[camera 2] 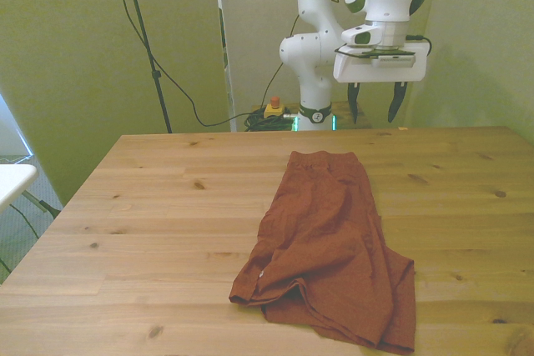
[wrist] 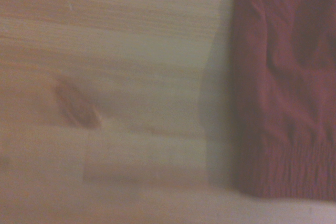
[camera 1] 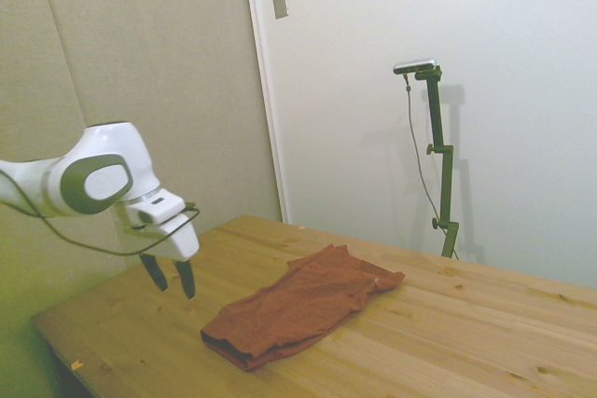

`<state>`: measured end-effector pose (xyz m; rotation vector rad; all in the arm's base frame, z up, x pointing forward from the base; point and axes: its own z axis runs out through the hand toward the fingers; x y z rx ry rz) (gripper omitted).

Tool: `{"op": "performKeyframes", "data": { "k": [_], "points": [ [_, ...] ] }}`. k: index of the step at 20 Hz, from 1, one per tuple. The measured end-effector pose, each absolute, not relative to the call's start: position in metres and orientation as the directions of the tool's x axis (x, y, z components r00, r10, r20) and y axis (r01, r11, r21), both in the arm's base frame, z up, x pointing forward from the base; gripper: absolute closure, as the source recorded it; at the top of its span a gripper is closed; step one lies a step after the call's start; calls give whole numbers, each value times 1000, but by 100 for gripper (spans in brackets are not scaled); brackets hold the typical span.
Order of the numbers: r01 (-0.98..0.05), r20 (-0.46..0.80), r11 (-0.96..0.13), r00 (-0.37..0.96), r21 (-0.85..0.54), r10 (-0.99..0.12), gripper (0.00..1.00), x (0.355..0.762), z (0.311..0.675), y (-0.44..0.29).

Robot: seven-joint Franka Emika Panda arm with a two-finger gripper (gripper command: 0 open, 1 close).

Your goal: Fold the shorts

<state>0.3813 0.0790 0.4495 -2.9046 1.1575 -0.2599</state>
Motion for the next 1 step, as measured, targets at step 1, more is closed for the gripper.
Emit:
{"op": "performKeyframes", "data": {
  "k": [1],
  "points": [
    [-699,164,-711,694,-77,-701,0,366,443,79]
  ]
}}
